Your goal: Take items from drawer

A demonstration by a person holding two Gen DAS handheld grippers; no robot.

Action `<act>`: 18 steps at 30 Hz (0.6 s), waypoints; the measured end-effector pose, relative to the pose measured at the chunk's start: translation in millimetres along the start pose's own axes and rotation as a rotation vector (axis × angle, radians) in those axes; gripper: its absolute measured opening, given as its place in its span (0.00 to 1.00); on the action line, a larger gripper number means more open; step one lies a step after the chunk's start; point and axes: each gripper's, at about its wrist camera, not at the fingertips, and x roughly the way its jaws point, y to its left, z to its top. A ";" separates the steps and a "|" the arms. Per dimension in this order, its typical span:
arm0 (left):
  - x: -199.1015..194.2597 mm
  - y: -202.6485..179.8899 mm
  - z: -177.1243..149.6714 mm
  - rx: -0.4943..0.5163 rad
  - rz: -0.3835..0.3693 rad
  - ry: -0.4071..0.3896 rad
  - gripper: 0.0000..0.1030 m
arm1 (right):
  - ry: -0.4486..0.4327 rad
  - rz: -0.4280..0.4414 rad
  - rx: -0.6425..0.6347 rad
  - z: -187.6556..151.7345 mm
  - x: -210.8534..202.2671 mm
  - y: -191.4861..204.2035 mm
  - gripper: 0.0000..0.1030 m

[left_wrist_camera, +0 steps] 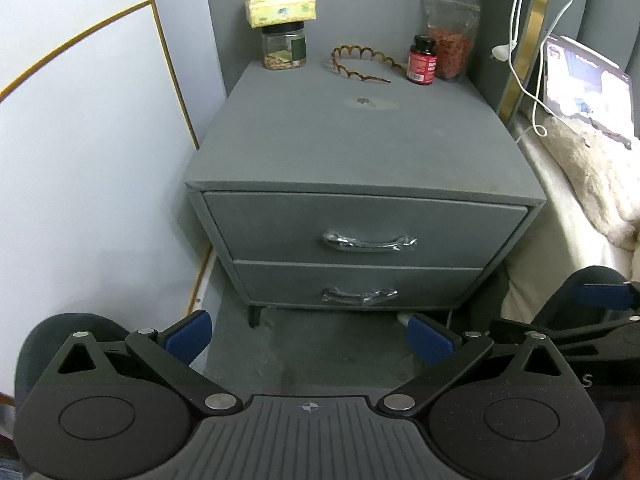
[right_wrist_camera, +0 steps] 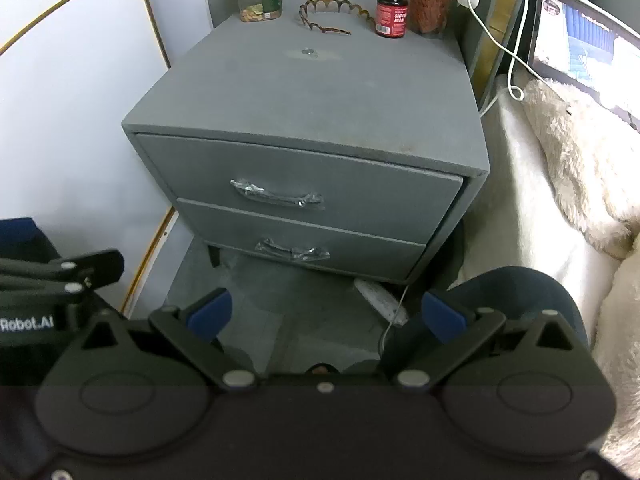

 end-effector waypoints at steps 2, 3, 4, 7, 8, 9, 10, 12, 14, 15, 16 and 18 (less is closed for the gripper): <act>-1.1 1.3 0.4 -0.006 0.003 0.001 1.00 | -0.006 -0.003 -0.006 0.0 -2.0 1.8 1.00; -1.7 1.4 0.7 -0.006 0.003 0.002 1.00 | -0.007 -0.008 -0.008 0.0 -2.4 2.3 1.00; -2.3 1.6 0.9 -0.006 0.003 0.003 1.00 | -0.007 -0.012 -0.010 -0.1 -2.8 2.9 1.00; -4.7 0.9 0.9 -0.005 0.010 0.001 1.00 | -0.010 -0.020 -0.018 -0.2 -4.0 4.1 1.00; -4.3 1.0 1.2 -0.003 0.011 0.001 1.00 | -0.009 -0.020 -0.018 -0.1 -4.1 4.1 1.00; -5.0 0.4 1.4 -0.003 0.011 0.001 1.00 | -0.008 -0.021 -0.018 0.0 -4.2 4.1 1.00; -5.6 0.7 1.8 -0.007 0.008 0.002 1.00 | -0.008 -0.022 -0.018 0.2 -4.5 4.1 1.00; -5.8 1.1 2.5 -0.013 0.005 -0.001 1.00 | -0.012 -0.023 -0.014 0.8 -6.3 3.9 1.00; -7.6 0.6 2.4 -0.011 0.005 -0.008 1.00 | -0.014 -0.022 -0.013 0.9 -7.5 3.7 1.00; -8.1 0.1 2.1 -0.012 0.005 -0.009 1.00 | -0.013 -0.023 -0.011 1.1 -8.0 3.5 0.99; -8.4 -0.2 2.2 -0.011 0.005 -0.010 1.00 | -0.013 -0.025 -0.011 1.0 -8.3 3.4 0.99; -9.6 -0.8 2.0 -0.010 0.005 -0.013 1.00 | -0.014 -0.029 -0.014 1.2 -8.8 3.8 0.99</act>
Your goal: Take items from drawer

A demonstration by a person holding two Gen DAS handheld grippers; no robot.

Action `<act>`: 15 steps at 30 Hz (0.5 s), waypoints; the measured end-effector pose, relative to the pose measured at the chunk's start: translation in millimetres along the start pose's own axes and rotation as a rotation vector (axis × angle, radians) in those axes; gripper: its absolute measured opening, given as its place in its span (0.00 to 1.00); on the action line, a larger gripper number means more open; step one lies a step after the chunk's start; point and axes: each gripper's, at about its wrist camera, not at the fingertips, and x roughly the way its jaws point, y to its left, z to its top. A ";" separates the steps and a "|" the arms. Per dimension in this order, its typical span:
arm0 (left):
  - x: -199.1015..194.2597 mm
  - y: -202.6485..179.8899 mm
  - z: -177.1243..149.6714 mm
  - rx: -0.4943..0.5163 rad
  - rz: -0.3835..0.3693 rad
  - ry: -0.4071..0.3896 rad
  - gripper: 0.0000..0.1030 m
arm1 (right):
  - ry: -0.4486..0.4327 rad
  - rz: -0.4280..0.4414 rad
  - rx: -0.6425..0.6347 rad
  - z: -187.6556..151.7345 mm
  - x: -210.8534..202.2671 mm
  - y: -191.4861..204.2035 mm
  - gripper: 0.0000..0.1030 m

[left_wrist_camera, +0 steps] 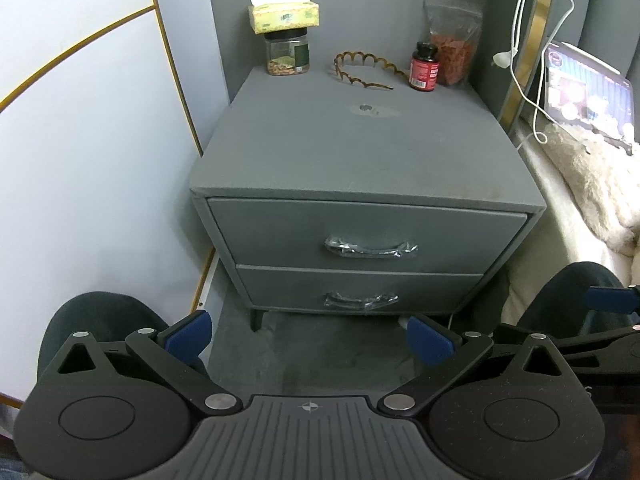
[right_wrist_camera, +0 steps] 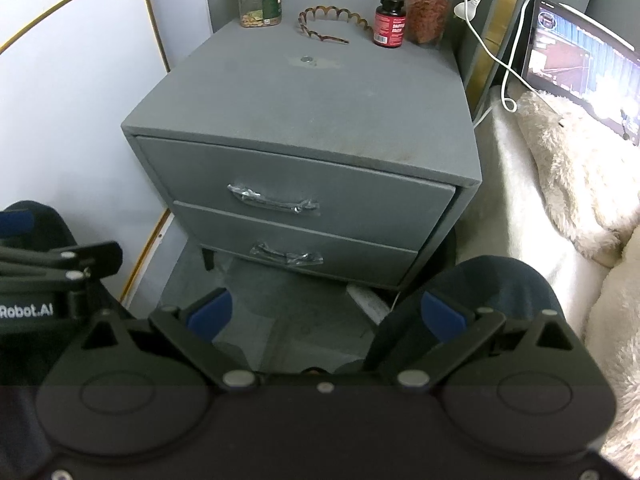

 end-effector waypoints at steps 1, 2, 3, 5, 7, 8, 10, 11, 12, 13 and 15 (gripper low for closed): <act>-0.3 0.3 0.3 -0.003 -0.003 0.000 1.00 | -0.001 0.001 0.001 0.2 -0.5 -0.1 0.99; -0.6 0.5 0.5 -0.006 -0.006 0.000 1.00 | -0.001 0.003 0.004 0.3 -0.7 -0.5 0.99; -0.1 0.9 0.9 -0.007 -0.009 0.001 1.00 | -0.001 0.005 0.006 0.3 -0.7 -0.8 0.99; 1.1 1.7 0.9 -0.006 -0.009 0.005 1.00 | -0.001 0.009 0.007 -0.1 -0.1 -1.5 0.99; 2.5 1.7 0.8 -0.003 -0.008 0.008 1.00 | 0.009 0.013 0.008 -0.7 2.1 -2.0 0.99; 3.0 1.6 1.1 -0.004 -0.008 0.008 1.00 | 0.010 0.012 0.008 -0.7 2.6 -2.3 0.99; 4.1 2.1 1.3 -0.009 -0.013 0.011 1.00 | 0.010 0.013 0.008 -0.5 3.6 -2.5 0.99; 5.0 2.6 1.6 -0.011 -0.016 0.012 1.00 | 0.011 0.015 0.009 -0.3 4.4 -2.7 0.99; 5.9 3.0 1.8 -0.012 -0.020 0.014 1.00 | 0.013 0.017 0.011 -0.1 5.0 -3.1 0.99; 6.6 3.3 2.0 -0.014 -0.022 0.015 1.00 | 0.014 0.019 0.013 0.0 5.6 -3.4 0.99; 7.1 4.2 1.5 -0.021 -0.024 0.016 1.00 | 0.017 0.024 0.015 0.2 6.5 -3.9 0.99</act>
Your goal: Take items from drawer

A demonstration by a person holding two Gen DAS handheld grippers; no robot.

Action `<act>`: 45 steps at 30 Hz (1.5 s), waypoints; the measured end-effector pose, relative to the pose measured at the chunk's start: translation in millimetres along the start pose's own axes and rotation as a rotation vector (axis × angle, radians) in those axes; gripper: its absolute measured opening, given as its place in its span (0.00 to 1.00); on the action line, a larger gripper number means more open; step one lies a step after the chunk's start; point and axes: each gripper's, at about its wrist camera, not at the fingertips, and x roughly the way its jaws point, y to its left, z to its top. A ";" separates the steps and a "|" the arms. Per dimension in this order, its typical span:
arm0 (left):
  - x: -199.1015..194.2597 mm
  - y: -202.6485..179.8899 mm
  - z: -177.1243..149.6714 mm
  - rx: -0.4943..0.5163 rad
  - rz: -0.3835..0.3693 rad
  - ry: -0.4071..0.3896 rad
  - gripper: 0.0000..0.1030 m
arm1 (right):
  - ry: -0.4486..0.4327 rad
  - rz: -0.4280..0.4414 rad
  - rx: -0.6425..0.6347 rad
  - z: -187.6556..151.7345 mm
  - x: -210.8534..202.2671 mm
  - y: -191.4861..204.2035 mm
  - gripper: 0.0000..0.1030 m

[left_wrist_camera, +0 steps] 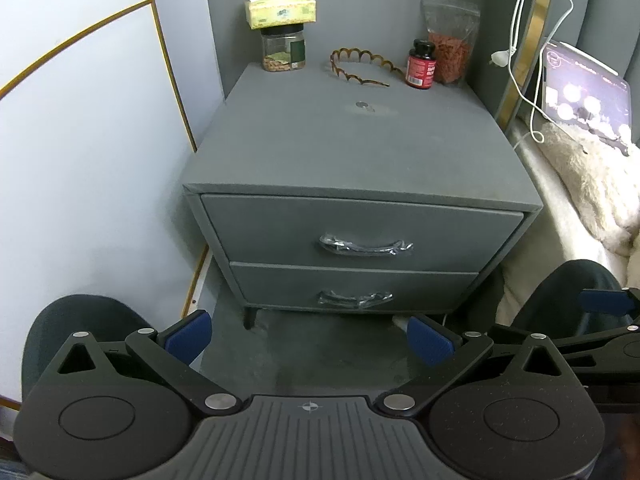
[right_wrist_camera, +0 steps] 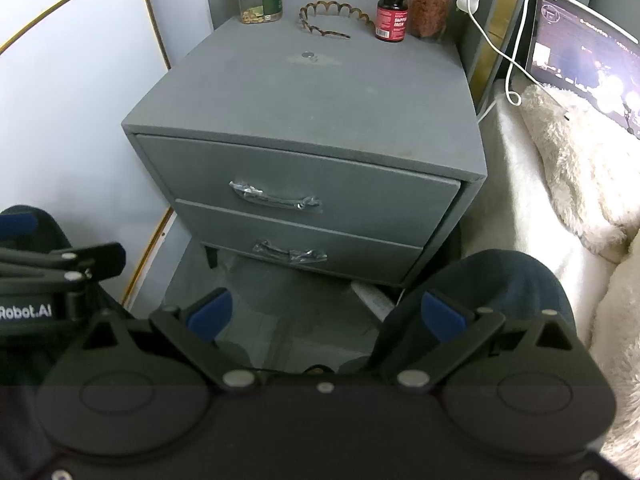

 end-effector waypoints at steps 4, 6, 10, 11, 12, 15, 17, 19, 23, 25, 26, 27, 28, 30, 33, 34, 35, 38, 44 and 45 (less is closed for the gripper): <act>0.7 -0.2 -0.8 -0.002 0.002 0.002 1.00 | 0.006 0.007 0.000 0.0 1.8 -0.5 0.99; -0.5 -0.5 -1.1 0.000 0.004 0.000 1.00 | 0.006 0.007 0.002 -0.2 1.9 -0.6 0.99; -2.7 -0.8 -1.7 0.000 0.007 -0.006 1.00 | 0.001 0.006 0.000 0.2 -0.2 -0.6 0.99; -3.1 -0.7 -1.7 -0.001 0.006 -0.007 1.00 | -0.001 0.005 0.000 0.1 -0.6 -0.4 0.99; -3.4 -0.5 -1.7 -0.001 0.006 -0.008 1.00 | -0.002 0.004 -0.001 0.1 -0.9 -0.3 0.99; -3.0 -0.4 -1.6 0.000 0.005 -0.007 1.00 | -0.004 0.001 -0.005 -0.1 -1.6 0.1 0.99; -3.0 -0.4 -1.6 -0.001 0.006 -0.006 1.00 | -0.004 0.000 -0.005 -0.3 -1.5 0.4 0.99; -2.9 -0.6 -1.1 -0.001 0.006 -0.006 1.00 | -0.003 0.001 -0.004 -0.2 -1.3 0.7 0.99; -2.8 -1.1 -0.1 0.002 0.002 -0.004 1.00 | 0.001 0.005 -0.003 0.0 0.0 0.5 0.99; -2.8 -1.3 0.0 0.003 0.002 -0.003 1.00 | 0.002 0.003 -0.004 0.0 0.7 0.7 0.99; -2.6 -1.1 0.3 0.003 0.001 -0.003 1.00 | 0.002 0.003 -0.004 0.0 0.8 0.8 0.99; -2.7 -1.2 0.3 0.002 0.000 -0.004 1.00 | 0.002 0.003 -0.004 0.0 0.8 0.8 0.99; -2.7 -1.2 0.4 0.003 0.000 -0.004 1.00 | 0.002 0.003 -0.004 0.0 0.5 0.7 0.99; -2.5 -1.2 0.4 0.006 0.000 -0.004 1.00 | 0.002 0.003 -0.004 -0.1 0.4 0.6 0.99; -2.7 0.0 0.7 0.004 -0.002 -0.006 1.00 | 0.002 0.004 -0.002 -0.2 0.3 0.7 0.99; -2.6 0.3 0.6 0.004 -0.003 -0.006 1.00 | 0.002 0.005 -0.003 -0.2 0.3 0.8 0.99; -2.5 0.6 0.5 0.005 -0.003 -0.006 1.00 | 0.001 0.005 -0.004 -0.2 0.3 0.7 0.99; -2.5 1.2 0.1 0.004 -0.004 -0.006 1.00 | 0.001 0.003 -0.004 -0.5 0.0 0.7 0.99; -2.6 2.2 0.2 0.007 -0.006 -0.005 1.00 | 0.003 0.005 -0.004 -0.5 0.5 0.4 0.99; -2.7 2.2 0.1 0.008 -0.007 -0.006 1.00 | 0.003 0.005 -0.005 -0.5 0.5 0.5 0.99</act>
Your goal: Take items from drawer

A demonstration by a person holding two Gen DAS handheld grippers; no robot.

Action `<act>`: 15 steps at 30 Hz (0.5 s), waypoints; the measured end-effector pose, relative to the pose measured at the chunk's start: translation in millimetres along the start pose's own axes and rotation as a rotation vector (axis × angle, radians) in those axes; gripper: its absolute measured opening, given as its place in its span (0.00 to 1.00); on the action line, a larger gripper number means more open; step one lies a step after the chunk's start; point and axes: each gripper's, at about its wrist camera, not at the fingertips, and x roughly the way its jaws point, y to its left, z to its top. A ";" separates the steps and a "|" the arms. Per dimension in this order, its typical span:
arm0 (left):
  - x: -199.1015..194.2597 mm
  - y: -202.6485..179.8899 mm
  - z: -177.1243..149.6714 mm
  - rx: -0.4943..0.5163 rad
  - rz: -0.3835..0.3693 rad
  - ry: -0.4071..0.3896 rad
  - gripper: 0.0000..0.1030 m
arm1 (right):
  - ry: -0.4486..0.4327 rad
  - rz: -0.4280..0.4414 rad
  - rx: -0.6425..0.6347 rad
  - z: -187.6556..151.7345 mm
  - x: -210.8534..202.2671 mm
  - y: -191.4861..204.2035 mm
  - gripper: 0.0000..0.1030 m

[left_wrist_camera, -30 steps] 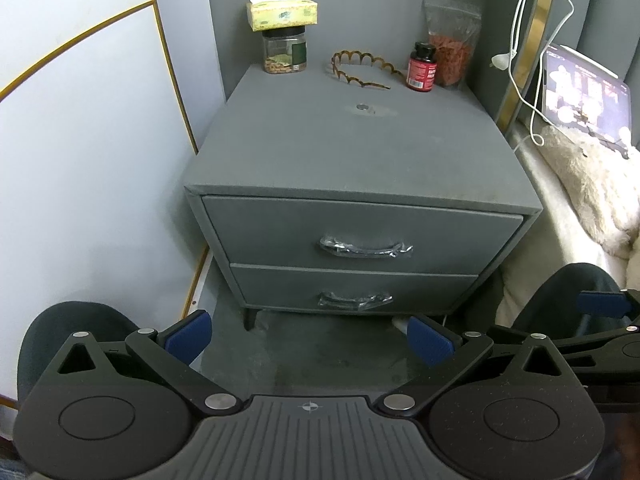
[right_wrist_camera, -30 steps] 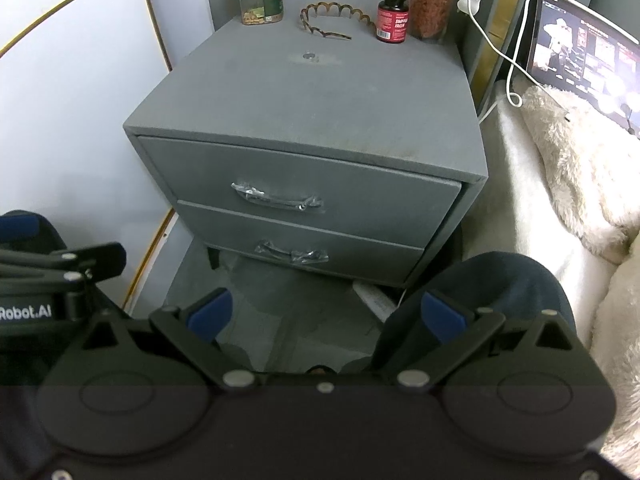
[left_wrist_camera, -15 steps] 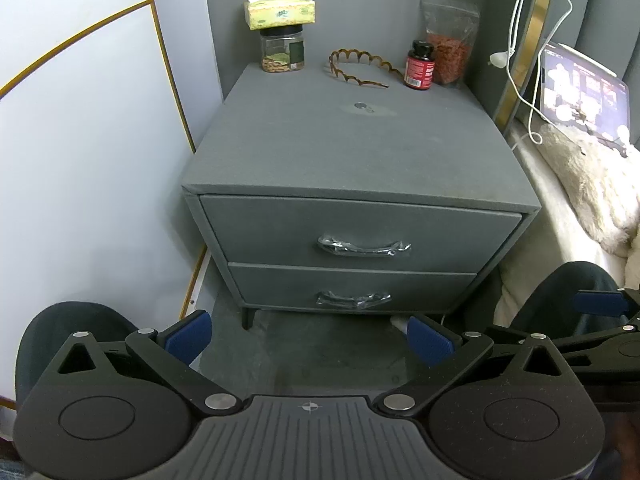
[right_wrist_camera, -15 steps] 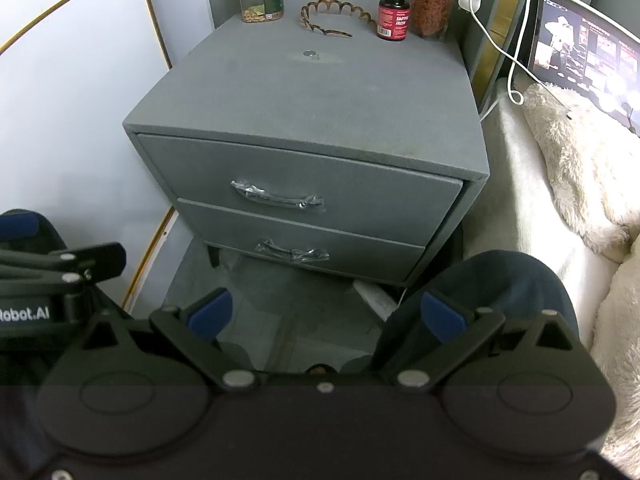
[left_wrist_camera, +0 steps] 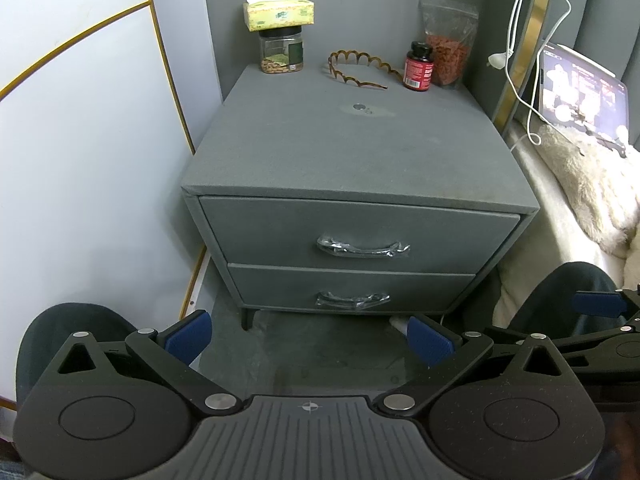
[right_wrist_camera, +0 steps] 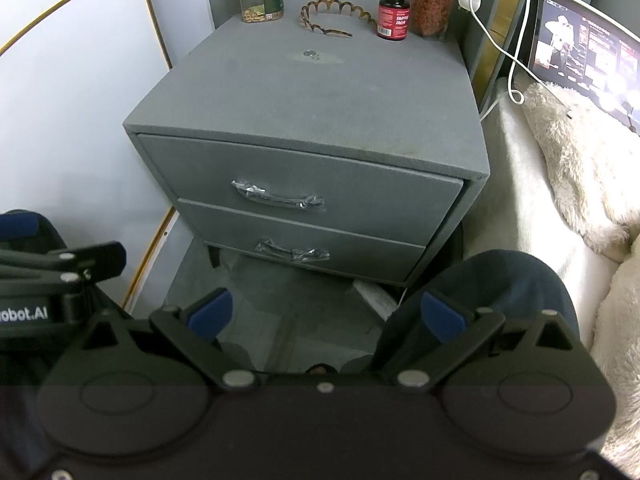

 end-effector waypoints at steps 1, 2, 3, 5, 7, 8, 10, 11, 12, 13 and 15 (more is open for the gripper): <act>0.3 0.5 0.2 0.001 -0.001 0.000 1.00 | 0.000 0.000 -0.001 0.1 0.1 0.1 0.99; 0.4 0.7 0.4 0.000 -0.001 0.000 1.00 | 0.000 0.000 0.000 0.1 0.2 0.0 0.99; 0.4 0.8 0.5 0.000 -0.001 0.001 1.00 | 0.000 0.000 0.000 0.1 0.2 0.0 0.99; 0.5 0.9 0.6 0.002 -0.001 0.000 1.00 | 0.000 0.000 0.000 0.2 0.3 -0.1 0.99; 0.2 0.6 0.3 0.003 0.000 -0.002 1.00 | -0.001 -0.001 -0.001 0.2 0.1 -0.2 0.99; 0.0 0.4 0.2 0.004 0.000 -0.003 1.00 | -0.001 -0.001 -0.001 0.2 0.0 -0.1 0.99; -0.4 -0.2 -0.3 0.003 0.001 -0.003 1.00 | -0.001 -0.002 -0.001 0.1 0.0 0.2 0.99; -0.1 -0.4 -0.2 0.003 0.000 -0.003 1.00 | -0.001 -0.002 -0.002 0.0 -0.1 0.3 0.99; -0.3 -0.7 -0.4 0.002 -0.001 -0.004 1.00 | -0.003 -0.003 -0.002 0.0 -0.3 0.3 0.99; -0.4 -0.9 -0.5 0.003 -0.001 -0.004 1.00 | -0.003 -0.003 -0.001 -0.1 -0.2 0.2 0.99; -0.6 -0.7 -0.7 0.004 -0.001 -0.004 1.00 | -0.004 -0.003 0.000 -0.2 -0.5 0.3 0.99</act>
